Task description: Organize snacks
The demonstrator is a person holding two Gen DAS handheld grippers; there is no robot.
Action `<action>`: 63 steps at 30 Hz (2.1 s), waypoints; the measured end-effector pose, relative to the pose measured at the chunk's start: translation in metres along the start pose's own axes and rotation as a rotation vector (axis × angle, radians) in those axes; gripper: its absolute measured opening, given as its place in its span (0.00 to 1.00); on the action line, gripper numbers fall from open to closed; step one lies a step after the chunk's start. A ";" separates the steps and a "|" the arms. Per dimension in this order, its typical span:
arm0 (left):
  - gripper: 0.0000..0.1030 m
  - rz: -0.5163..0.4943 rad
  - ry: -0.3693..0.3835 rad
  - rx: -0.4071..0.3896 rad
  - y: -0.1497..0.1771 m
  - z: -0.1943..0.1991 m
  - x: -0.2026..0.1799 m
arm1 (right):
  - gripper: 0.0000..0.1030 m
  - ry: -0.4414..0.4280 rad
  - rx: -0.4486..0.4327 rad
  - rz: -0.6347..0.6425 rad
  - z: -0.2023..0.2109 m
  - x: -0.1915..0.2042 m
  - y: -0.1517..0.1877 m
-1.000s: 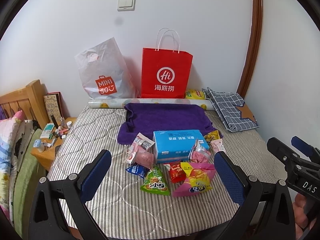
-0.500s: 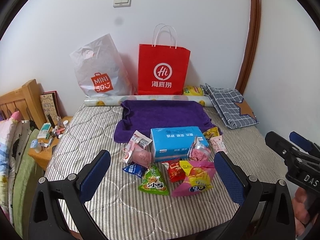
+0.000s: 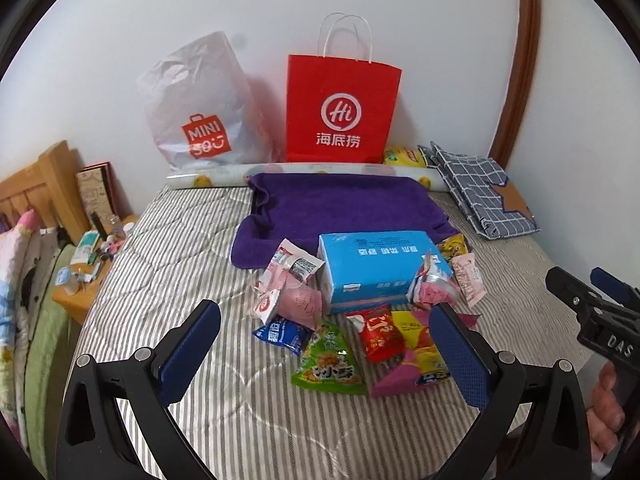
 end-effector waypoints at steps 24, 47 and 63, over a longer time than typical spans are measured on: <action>0.87 0.024 -0.023 0.135 0.003 -0.084 0.045 | 0.67 -0.020 0.177 0.003 -0.116 -0.051 0.018; 0.87 -0.035 0.040 0.263 0.009 -0.118 0.032 | 0.33 -0.172 0.283 0.012 -0.172 -0.072 0.030; 0.56 -0.029 0.115 0.275 0.020 -0.122 0.026 | 0.20 -0.138 0.255 -0.032 -0.132 -0.076 0.043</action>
Point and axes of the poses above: each gripper's, at about its wrist camera, not at the fingertips, and z roughly against the way its jaws point, x to its left, y to its underside, the point moved 6 cm from there along -z, roughly the way its jaws point, and after that the axes turned 13 degrees about -y, right-handed, at the moved point
